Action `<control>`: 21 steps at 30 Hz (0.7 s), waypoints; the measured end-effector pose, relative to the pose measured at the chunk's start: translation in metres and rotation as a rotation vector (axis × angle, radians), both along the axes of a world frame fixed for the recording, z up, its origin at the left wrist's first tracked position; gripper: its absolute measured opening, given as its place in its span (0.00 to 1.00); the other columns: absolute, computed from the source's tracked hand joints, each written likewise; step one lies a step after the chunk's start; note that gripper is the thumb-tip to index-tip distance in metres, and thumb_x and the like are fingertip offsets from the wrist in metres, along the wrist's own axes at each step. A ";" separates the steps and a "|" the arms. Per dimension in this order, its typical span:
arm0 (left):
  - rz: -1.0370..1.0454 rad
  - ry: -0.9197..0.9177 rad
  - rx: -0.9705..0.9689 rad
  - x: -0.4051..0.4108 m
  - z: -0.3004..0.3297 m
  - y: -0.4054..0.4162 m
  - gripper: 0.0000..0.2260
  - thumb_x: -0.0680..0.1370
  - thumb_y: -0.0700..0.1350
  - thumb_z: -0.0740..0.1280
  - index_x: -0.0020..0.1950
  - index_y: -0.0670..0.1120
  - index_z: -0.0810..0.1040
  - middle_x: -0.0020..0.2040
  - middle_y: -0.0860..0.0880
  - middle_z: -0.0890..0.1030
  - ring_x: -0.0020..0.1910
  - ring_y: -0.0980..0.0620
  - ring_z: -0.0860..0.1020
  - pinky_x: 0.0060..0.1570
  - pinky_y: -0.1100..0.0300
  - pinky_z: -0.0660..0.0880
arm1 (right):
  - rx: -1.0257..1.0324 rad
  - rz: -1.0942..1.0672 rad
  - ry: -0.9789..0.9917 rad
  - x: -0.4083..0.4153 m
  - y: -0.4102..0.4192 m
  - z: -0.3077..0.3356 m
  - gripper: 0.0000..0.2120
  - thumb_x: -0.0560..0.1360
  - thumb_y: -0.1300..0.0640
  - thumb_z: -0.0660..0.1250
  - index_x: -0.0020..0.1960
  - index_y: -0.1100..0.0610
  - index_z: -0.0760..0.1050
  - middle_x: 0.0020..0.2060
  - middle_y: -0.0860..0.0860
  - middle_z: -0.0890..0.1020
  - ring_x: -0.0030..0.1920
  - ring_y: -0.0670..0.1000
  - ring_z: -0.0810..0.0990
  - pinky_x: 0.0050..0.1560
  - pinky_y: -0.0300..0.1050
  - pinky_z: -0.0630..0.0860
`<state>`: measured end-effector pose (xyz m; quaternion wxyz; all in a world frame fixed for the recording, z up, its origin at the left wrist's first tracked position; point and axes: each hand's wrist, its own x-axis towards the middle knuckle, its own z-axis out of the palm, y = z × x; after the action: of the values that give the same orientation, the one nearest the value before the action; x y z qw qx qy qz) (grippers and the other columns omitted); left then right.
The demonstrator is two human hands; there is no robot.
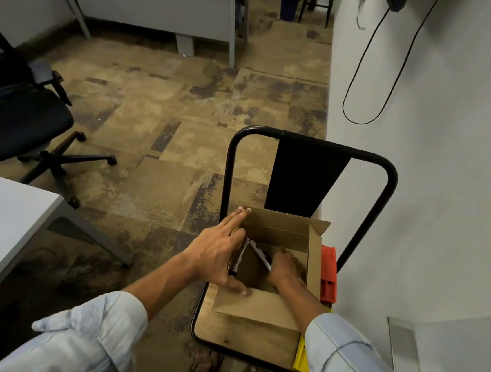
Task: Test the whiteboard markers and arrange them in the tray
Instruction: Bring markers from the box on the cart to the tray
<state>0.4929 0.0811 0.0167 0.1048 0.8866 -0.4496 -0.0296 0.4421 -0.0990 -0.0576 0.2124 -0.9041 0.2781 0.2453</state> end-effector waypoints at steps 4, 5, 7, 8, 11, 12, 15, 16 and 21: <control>0.011 0.014 0.003 -0.001 -0.003 -0.002 0.42 0.57 0.77 0.68 0.53 0.45 0.70 0.80 0.41 0.51 0.79 0.44 0.46 0.66 0.56 0.69 | 0.013 0.150 0.033 0.005 0.008 -0.002 0.20 0.74 0.61 0.70 0.64 0.54 0.73 0.60 0.55 0.76 0.60 0.57 0.77 0.59 0.51 0.77; 0.015 0.016 0.006 -0.001 -0.003 -0.003 0.42 0.57 0.77 0.68 0.54 0.44 0.70 0.80 0.41 0.50 0.79 0.44 0.45 0.67 0.56 0.68 | 0.058 0.137 0.028 0.007 0.009 -0.003 0.20 0.75 0.61 0.69 0.65 0.54 0.72 0.61 0.55 0.75 0.61 0.57 0.76 0.60 0.51 0.76; 0.020 0.027 -0.006 -0.003 -0.002 -0.004 0.41 0.57 0.77 0.68 0.52 0.44 0.69 0.80 0.41 0.49 0.79 0.45 0.45 0.66 0.56 0.68 | 0.156 0.094 0.045 0.011 0.012 0.000 0.19 0.77 0.60 0.66 0.67 0.55 0.70 0.62 0.56 0.75 0.61 0.57 0.76 0.58 0.50 0.75; 0.023 0.034 -0.019 -0.003 -0.002 -0.004 0.41 0.57 0.77 0.68 0.52 0.44 0.69 0.80 0.41 0.49 0.79 0.45 0.45 0.65 0.56 0.69 | 0.200 0.068 0.050 0.014 0.015 0.005 0.18 0.78 0.59 0.64 0.67 0.55 0.70 0.61 0.57 0.76 0.60 0.57 0.77 0.55 0.49 0.75; 0.033 0.069 -0.060 -0.004 -0.001 -0.002 0.40 0.57 0.77 0.69 0.52 0.45 0.69 0.80 0.42 0.48 0.79 0.46 0.44 0.61 0.58 0.72 | 0.317 0.005 0.025 0.020 0.025 0.010 0.15 0.79 0.54 0.63 0.65 0.55 0.72 0.58 0.57 0.79 0.56 0.56 0.79 0.52 0.49 0.76; 0.036 0.082 -0.066 -0.004 -0.001 -0.002 0.39 0.58 0.77 0.69 0.52 0.47 0.68 0.80 0.42 0.48 0.79 0.46 0.44 0.60 0.58 0.73 | 0.328 0.007 0.013 0.021 0.031 0.011 0.15 0.79 0.51 0.63 0.64 0.55 0.72 0.58 0.57 0.79 0.55 0.56 0.79 0.54 0.49 0.76; 0.037 0.103 -0.059 -0.003 -0.006 -0.002 0.39 0.58 0.76 0.69 0.53 0.46 0.69 0.80 0.44 0.45 0.79 0.46 0.43 0.60 0.57 0.73 | 0.256 0.142 -0.052 0.024 0.049 0.008 0.18 0.79 0.50 0.63 0.65 0.57 0.71 0.60 0.59 0.77 0.59 0.59 0.77 0.60 0.53 0.74; 0.034 0.101 -0.052 -0.003 -0.008 -0.003 0.41 0.58 0.76 0.69 0.54 0.45 0.70 0.80 0.44 0.44 0.79 0.46 0.42 0.62 0.57 0.72 | 0.171 0.240 -0.063 0.024 0.054 0.009 0.21 0.79 0.51 0.64 0.67 0.60 0.68 0.63 0.62 0.75 0.62 0.61 0.75 0.63 0.55 0.73; 0.013 0.121 -0.018 -0.003 -0.006 -0.010 0.41 0.57 0.72 0.72 0.57 0.47 0.67 0.80 0.48 0.40 0.78 0.50 0.37 0.64 0.59 0.68 | -0.157 0.454 -0.061 0.025 0.067 0.005 0.31 0.75 0.54 0.70 0.71 0.61 0.59 0.67 0.64 0.68 0.67 0.63 0.69 0.65 0.56 0.70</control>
<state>0.4899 0.0713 0.0107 0.1401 0.8850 -0.4369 -0.0785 0.4674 -0.0319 -0.0523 0.0894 -0.9641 0.0793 0.2370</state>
